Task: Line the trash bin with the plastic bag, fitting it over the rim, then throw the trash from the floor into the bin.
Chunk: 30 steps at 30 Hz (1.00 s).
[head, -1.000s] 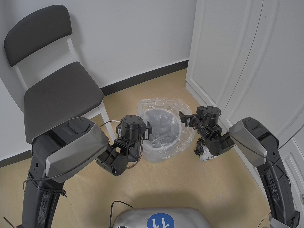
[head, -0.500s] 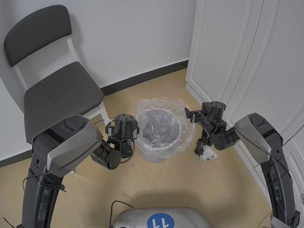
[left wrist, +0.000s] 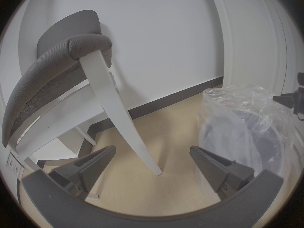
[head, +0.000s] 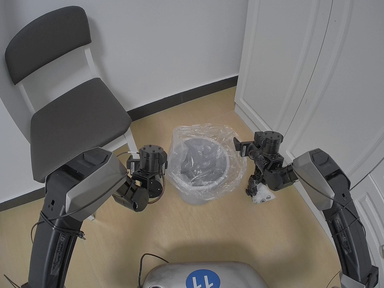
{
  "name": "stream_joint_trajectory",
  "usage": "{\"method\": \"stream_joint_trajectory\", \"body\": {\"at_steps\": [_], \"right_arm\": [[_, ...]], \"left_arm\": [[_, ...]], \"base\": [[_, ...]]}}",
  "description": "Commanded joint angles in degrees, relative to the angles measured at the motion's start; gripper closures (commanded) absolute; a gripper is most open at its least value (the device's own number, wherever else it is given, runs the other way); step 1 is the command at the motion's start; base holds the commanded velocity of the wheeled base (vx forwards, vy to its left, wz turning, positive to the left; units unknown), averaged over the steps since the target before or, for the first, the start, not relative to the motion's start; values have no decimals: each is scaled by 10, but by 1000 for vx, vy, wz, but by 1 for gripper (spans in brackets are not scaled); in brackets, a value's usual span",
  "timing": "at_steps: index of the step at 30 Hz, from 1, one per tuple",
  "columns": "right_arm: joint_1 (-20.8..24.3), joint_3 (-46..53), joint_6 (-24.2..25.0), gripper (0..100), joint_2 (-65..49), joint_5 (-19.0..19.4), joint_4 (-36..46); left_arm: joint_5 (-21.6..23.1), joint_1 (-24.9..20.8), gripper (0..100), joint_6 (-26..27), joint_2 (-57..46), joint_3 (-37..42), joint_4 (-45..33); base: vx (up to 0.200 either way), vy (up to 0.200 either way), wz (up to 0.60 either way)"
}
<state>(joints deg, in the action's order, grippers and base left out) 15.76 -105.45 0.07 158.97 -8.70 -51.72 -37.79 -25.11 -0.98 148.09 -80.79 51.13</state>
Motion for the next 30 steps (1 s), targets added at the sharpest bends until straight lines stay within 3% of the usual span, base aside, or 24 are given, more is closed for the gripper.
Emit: {"method": "stream_joint_trajectory", "body": {"at_steps": [1,10,21,30], "right_arm": [[1,-35,1,0,36,-1,0],[-6,-91,1,0,75,-5,29],[-16,-91,1,0,100,-8,58],[-8,-91,12,0,72,-32,50]], "left_arm": [[0,6,0,6,6,2,-1],[0,10,0,14,26,-2,1],[0,9,0,12,-16,22,9],[0,-41,0,-15,-57,63,11]], "base": [[0,0,0],[0,0,0],[0,0,0],[0,0,0]]}}
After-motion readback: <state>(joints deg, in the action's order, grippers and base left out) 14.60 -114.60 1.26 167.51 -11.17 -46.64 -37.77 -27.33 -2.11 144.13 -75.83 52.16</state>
